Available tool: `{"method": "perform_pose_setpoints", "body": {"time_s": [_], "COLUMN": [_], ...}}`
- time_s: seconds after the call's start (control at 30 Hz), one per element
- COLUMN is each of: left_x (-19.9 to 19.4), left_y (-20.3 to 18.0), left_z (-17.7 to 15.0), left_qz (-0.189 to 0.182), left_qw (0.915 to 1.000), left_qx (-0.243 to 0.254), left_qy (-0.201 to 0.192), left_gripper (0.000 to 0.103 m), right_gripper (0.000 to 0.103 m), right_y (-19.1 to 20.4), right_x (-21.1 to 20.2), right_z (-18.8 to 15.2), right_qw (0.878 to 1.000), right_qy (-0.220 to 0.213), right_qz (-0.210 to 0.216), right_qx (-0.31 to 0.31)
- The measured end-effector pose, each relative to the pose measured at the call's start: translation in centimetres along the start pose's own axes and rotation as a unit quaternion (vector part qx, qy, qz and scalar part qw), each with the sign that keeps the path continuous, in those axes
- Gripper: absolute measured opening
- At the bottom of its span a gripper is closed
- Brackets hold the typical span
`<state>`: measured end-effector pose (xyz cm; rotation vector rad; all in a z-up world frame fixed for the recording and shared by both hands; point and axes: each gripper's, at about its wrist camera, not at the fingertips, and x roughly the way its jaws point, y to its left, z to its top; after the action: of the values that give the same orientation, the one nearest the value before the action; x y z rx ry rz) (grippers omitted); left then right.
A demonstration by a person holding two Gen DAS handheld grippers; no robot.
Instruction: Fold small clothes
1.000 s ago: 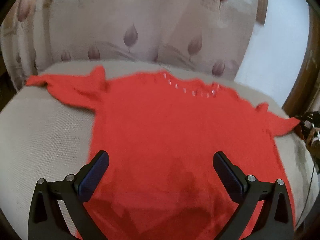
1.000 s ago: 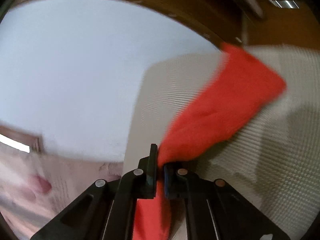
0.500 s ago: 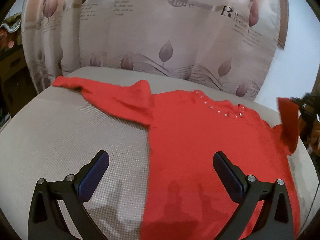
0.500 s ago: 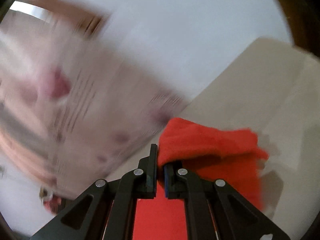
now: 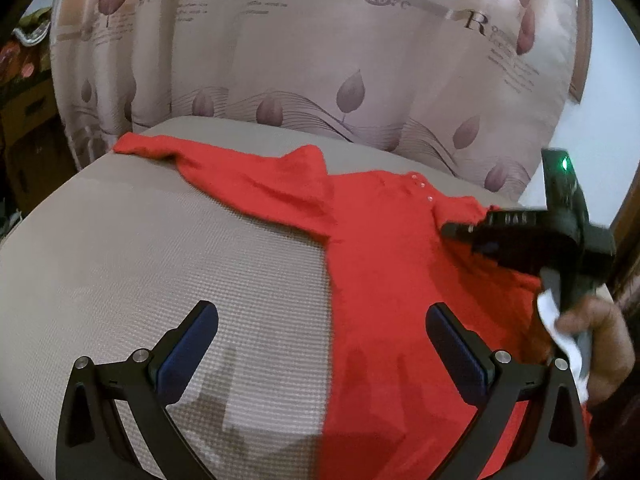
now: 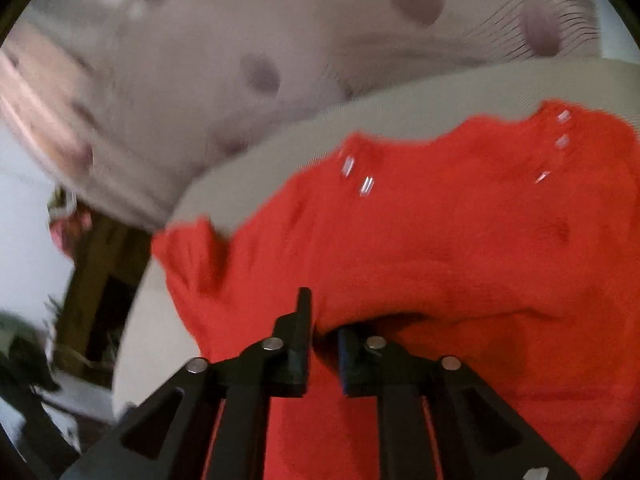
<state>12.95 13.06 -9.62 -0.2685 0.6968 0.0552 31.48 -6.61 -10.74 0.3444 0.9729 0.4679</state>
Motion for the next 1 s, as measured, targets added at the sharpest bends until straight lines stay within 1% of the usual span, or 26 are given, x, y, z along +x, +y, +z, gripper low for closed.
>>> {"method": "perform_pose_setpoints", "body": {"time_s": [0.03, 0.1, 0.17, 0.2, 0.23, 0.3, 0.4, 0.5, 0.57, 0.6, 0.67, 0.7, 0.73, 0.77, 0.87, 0.9, 0.93, 1.0], "left_x": [0.0, 0.2, 0.4, 0.6, 0.8, 1.1, 1.1, 1.2, 1.2, 1.2, 1.2, 1.3, 1.3, 1.3, 1.1, 1.0, 1.0, 0.8], "left_y": [0.4, 0.8, 1.2, 1.4, 1.6, 2.0, 2.8, 3.6, 4.2, 4.4, 4.8, 4.8, 4.8, 4.8, 4.8, 4.7, 4.6, 4.5], "left_z": [-0.1, -0.1, -0.3, -0.4, -0.4, -0.4, -0.5, -0.7, -0.8, -0.8, -0.9, -1.0, -1.0, -1.0, -1.0, -1.0, -1.0, -0.9], "left_qz": [-0.002, -0.006, -0.01, -0.014, -0.019, -0.025, -0.031, -0.036, -0.041, -0.043, -0.043, -0.043, -0.04, -0.039, -0.037, -0.037, -0.038, -0.044], "left_qw": [1.0, 0.9999, 0.9997, 0.9995, 0.9993, 0.9986, 0.9974, 0.9957, 0.9941, 0.9934, 0.9923, 0.9921, 0.9922, 0.9923, 0.993, 0.9933, 0.9935, 0.994], "left_qx": [-0.005, -0.012, -0.021, -0.026, -0.031, -0.042, -0.062, -0.083, -0.098, -0.105, -0.115, -0.116, -0.116, -0.116, -0.112, -0.109, -0.107, -0.1], "left_qy": [-0.001, 0.0, 0.002, 0.006, 0.011, 0.019, 0.02, 0.018, 0.017, 0.017, 0.015, 0.017, 0.019, 0.018, 0.012, 0.011, 0.01, 0.007], "left_gripper": [0.103, 0.103, 0.103, 0.103, 0.103, 0.103, 0.103, 0.103, 0.103, 0.103, 0.103, 0.103, 0.103, 0.103, 0.103, 0.103, 0.103, 0.103], "right_gripper": [0.025, 0.029, 0.039, 0.048, 0.051, 0.053, 0.053, 0.054, 0.054, 0.054, 0.054, 0.052, 0.052, 0.054, 0.054, 0.054, 0.054, 0.055], "right_y": [0.0, -1.1, -2.5, -3.2, -3.9, -4.9, -5.8, -5.3, -4.1, -1.7, 2.3, 5.5, 7.1, 7.6, 6.0, 5.0, 3.5, 1.3], "right_x": [0.2, -0.4, -1.3, -1.7, -2.3, -2.7, -2.3, -0.8, -0.8, 0.2, 1.6, 2.5, 2.7, 2.9, 2.6, 1.9, 0.8, -1.1], "right_z": [-0.5, -1.1, -1.3, -1.5, -1.4, -0.8, 0.4, 1.6, 2.3, 2.6, 2.6, 2.3, 1.9, 1.7, 1.4, 1.2, 0.7, -0.4], "right_qw": [1.0, 0.999, 0.996, 0.994, 0.992, 0.99, 0.985, 0.979, 0.981, 0.986, 0.988, 0.99, 0.991, 0.992, 0.99, 0.989, 0.986, 0.983], "right_qy": [0.005, -0.003, -0.015, -0.024, -0.033, -0.048, -0.045, -0.048, -0.051, -0.04, 0.006, 0.026, 0.022, 0.02, 0.022, 0.017, 0.008, -0.001], "right_qz": [0.0, 0.024, 0.048, 0.058, 0.061, 0.061, 0.073, 0.08, 0.083, 0.098, 0.146, 0.137, 0.107, 0.095, 0.132, 0.146, 0.169, 0.179], "right_qx": [0.0, 0.027, 0.07, 0.088, 0.103, 0.12, 0.151, 0.181, 0.165, 0.126, 0.039, -0.036, -0.074, -0.084, -0.042, -0.022, 0.003, 0.028]}}
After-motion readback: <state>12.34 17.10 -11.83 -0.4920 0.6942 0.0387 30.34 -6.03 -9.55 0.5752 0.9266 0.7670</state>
